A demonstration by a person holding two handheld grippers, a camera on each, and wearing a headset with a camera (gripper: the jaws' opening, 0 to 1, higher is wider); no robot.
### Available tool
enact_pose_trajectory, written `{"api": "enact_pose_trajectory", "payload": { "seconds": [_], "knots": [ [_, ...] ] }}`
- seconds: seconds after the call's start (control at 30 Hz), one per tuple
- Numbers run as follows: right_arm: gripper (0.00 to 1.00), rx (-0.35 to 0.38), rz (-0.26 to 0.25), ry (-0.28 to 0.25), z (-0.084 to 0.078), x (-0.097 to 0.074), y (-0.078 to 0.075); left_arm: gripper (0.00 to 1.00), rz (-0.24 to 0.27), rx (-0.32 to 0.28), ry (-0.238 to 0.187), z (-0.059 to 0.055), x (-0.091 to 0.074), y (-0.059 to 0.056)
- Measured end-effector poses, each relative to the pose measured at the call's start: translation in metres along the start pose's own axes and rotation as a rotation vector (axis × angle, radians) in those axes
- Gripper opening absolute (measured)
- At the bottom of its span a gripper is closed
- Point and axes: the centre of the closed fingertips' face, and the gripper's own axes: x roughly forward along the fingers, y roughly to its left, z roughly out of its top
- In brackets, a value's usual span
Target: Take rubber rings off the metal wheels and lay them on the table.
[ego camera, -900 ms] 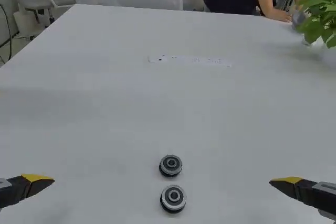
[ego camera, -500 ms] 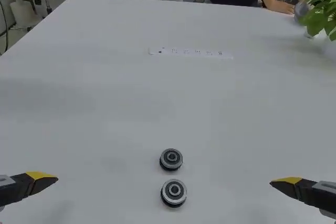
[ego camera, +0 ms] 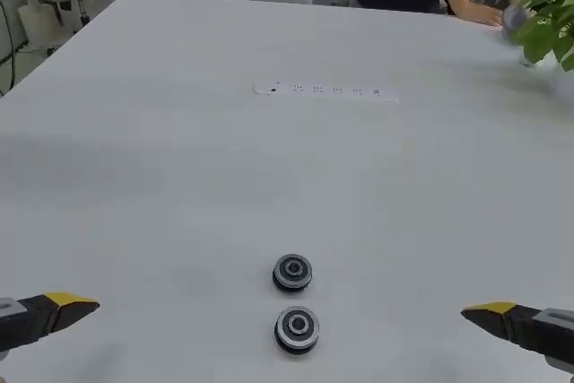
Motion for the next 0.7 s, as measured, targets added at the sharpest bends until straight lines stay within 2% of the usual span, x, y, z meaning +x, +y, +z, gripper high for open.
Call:
{"api": "enact_pose_trajectory", "payload": {
  "seconds": [0.7],
  "knots": [
    [0.99, 0.004, -0.005, -0.005, -0.0018, -0.0017, -0.0046, 0.99, 0.006, -0.002, 0.003, -0.0021, -0.0002, -0.0004]
  ]
}}
